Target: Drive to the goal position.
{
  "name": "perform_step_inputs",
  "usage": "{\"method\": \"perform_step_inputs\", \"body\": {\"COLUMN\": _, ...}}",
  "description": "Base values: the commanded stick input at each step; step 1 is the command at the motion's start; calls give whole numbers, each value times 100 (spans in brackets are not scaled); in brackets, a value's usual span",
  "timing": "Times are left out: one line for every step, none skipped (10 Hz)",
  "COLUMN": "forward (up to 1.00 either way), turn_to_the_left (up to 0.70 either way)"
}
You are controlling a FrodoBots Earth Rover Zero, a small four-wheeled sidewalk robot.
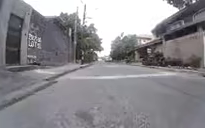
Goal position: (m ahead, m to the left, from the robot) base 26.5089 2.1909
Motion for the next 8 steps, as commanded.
{"method": "perform_step_inputs", "body": {"forward": 100, "turn_to_the_left": 11}}
{"method": "perform_step_inputs", "body": {"forward": 100, "turn_to_the_left": 11}}
{"method": "perform_step_inputs", "body": {"forward": 100, "turn_to_the_left": 11}}
{"method": "perform_step_inputs", "body": {"forward": 100, "turn_to_the_left": 11}}
{"method": "perform_step_inputs", "body": {"forward": 100, "turn_to_the_left": 11}}
{"method": "perform_step_inputs", "body": {"forward": 100, "turn_to_the_left": 11}}
{"method": "perform_step_inputs", "body": {"forward": 100, "turn_to_the_left": 11}}
{"method": "perform_step_inputs", "body": {"forward": 100, "turn_to_the_left": 11}}
